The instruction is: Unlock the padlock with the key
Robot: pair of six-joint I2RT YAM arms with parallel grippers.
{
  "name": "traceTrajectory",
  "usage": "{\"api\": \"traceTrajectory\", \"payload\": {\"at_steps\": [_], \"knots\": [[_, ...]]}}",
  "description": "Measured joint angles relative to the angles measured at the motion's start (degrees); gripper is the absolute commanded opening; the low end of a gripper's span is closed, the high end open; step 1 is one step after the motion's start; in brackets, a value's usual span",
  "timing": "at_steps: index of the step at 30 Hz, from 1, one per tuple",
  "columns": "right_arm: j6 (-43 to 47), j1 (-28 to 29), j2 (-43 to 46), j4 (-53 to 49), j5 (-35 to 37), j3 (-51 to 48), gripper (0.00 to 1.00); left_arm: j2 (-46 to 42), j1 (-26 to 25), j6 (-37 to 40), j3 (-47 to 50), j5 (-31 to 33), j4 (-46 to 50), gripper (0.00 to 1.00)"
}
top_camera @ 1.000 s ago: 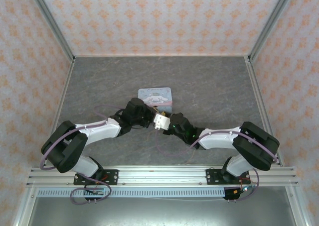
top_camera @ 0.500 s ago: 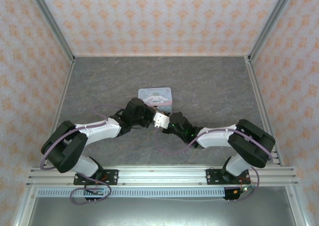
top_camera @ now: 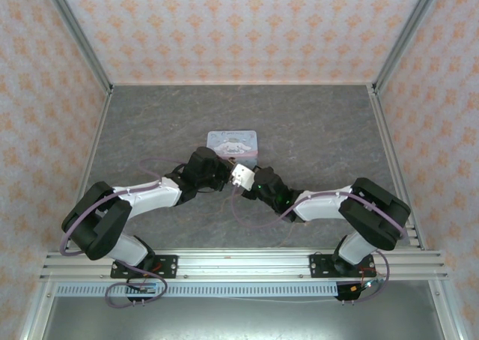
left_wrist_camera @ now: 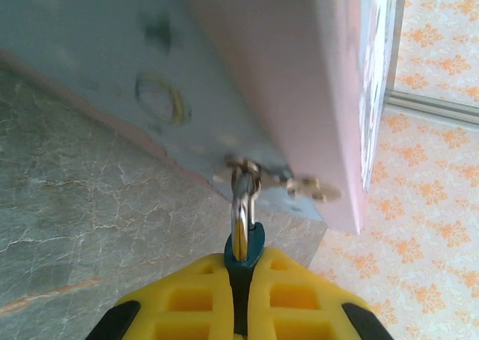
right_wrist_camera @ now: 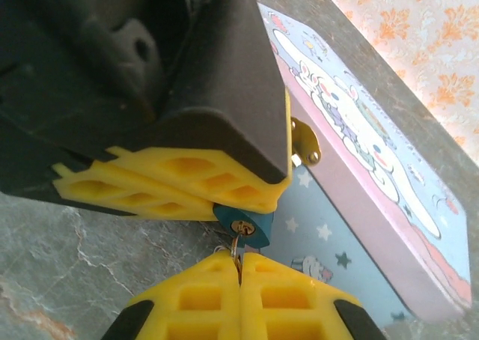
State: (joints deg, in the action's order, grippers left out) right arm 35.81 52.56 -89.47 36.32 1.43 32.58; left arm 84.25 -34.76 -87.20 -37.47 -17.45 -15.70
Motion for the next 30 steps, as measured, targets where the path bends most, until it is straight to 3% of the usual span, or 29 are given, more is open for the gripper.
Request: {"api": "traceTrajectory", "payload": {"at_steps": [16, 30], "knots": [[-20.1, -0.6, -1.1, 2.6, -3.0, -0.7, 0.00, 0.0, 0.0, 0.1, 0.1, 0.8, 0.1, 0.00], [-39.3, -1.6, -6.1, 2.8, -12.0, -1.6, 0.00, 1.6, -0.1, 1.7, 1.6, 1.1, 1.4, 0.32]]}}
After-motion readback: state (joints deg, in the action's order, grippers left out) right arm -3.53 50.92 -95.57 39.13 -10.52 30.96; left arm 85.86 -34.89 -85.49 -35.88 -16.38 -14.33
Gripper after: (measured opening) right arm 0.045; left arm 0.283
